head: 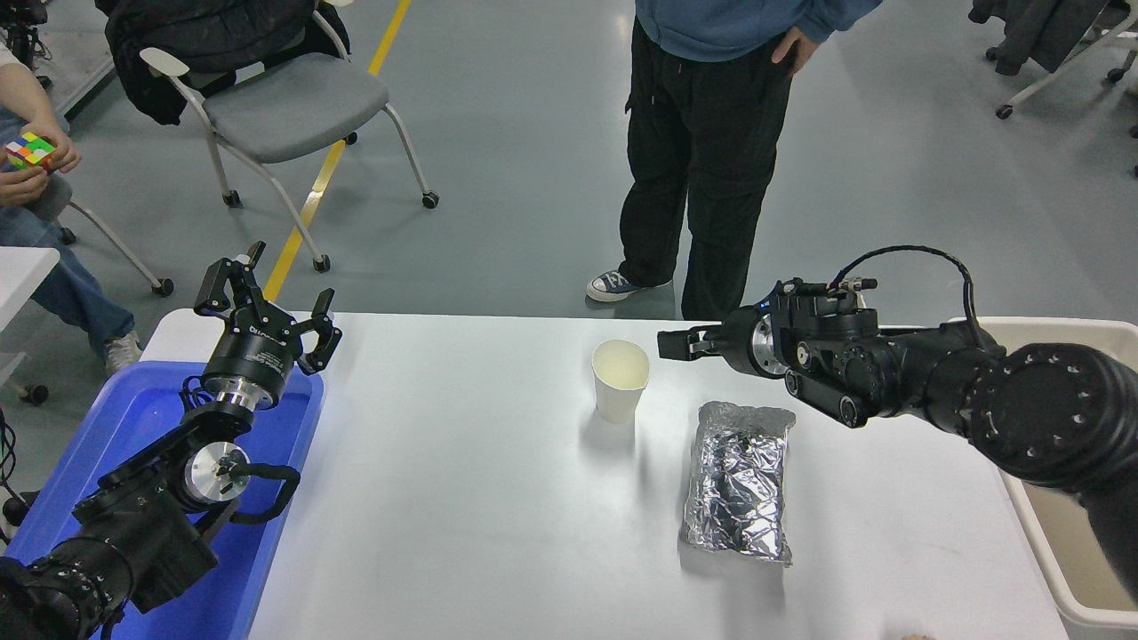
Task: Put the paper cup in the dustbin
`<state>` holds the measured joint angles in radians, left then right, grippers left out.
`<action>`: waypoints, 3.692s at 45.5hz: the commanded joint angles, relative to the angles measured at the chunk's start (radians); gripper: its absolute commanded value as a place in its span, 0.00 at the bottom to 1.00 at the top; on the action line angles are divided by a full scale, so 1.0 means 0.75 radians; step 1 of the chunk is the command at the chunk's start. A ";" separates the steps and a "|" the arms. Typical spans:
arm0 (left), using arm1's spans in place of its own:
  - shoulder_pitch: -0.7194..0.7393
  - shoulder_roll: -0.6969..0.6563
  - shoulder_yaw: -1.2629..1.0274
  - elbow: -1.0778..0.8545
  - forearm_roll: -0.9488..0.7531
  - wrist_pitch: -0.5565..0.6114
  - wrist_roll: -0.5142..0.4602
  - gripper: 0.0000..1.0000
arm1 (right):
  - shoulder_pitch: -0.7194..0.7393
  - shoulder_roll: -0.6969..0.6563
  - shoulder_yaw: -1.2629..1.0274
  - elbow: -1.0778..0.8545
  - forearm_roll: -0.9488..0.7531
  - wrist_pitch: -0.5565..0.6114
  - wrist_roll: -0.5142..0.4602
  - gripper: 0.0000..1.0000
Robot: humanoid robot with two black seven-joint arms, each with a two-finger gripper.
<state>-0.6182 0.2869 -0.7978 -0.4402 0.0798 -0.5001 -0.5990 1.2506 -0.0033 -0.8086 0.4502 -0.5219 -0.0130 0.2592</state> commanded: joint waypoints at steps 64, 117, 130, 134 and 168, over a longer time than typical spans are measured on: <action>0.000 0.000 -0.002 0.000 0.000 0.000 -0.001 1.00 | -0.117 0.004 0.223 0.091 -0.202 -0.003 0.010 0.37; 0.000 0.000 0.000 0.000 0.000 0.000 -0.001 1.00 | 0.525 0.004 -0.075 0.418 -0.112 0.220 0.027 0.00; 0.000 0.000 0.000 0.000 0.000 0.000 0.001 1.00 | 0.783 0.004 -0.139 0.670 -0.102 0.265 0.057 0.00; 0.000 0.000 0.000 0.000 0.000 0.000 -0.001 1.00 | 0.869 -0.028 -0.145 0.770 -0.104 0.265 0.057 0.00; 0.000 0.000 0.000 0.000 0.000 0.000 -0.001 1.00 | 1.094 -0.131 -0.214 0.921 -0.102 0.271 0.068 0.00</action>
<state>-0.6182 0.2868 -0.7977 -0.4398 0.0798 -0.5001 -0.5994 2.0463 -0.0939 -0.9528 1.1259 -0.5993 0.1892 0.3080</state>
